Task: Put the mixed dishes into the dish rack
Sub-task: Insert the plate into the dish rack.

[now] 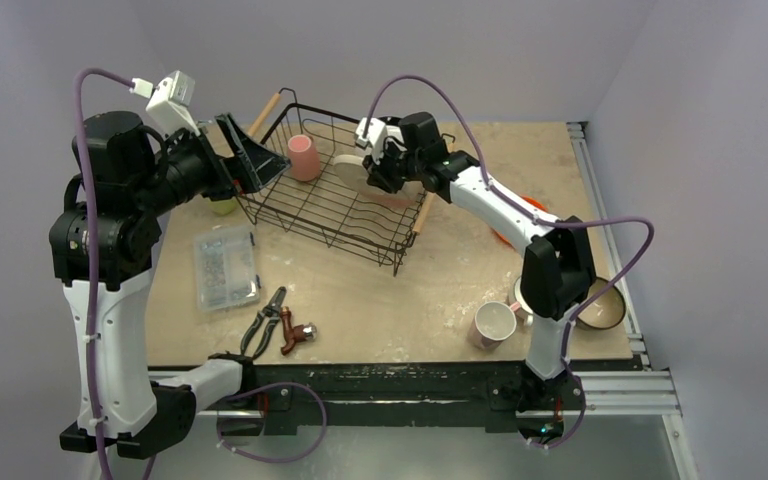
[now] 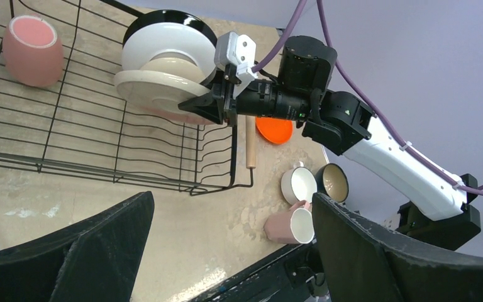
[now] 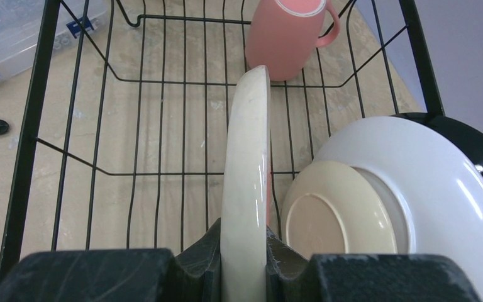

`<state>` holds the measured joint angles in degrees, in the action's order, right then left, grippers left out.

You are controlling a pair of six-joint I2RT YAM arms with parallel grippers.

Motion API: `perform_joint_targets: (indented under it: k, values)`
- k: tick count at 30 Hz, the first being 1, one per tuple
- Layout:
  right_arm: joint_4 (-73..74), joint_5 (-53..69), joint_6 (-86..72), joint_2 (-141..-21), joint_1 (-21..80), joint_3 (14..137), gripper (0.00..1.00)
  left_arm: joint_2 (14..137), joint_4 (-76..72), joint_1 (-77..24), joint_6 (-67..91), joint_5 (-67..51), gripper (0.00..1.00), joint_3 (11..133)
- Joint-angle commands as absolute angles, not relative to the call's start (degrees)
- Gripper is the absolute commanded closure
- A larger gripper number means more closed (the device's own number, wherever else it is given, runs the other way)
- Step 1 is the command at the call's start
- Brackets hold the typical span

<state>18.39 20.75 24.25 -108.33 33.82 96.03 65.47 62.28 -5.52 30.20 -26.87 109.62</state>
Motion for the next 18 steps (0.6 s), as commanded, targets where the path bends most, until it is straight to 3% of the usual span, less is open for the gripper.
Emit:
perform_joint_targets:
  k: [1,18]
  values:
    - [10.6,23.2,25.2,-106.7,33.6,99.7,1.00,65.3,60.9,-5.2,28.5,-27.8,0.05,111.5]
    - [9.6,21.3,24.7,-109.3,32.5,99.2,1.00,65.9,61.6,-5.2,27.8,-27.5,0.05,112.4]
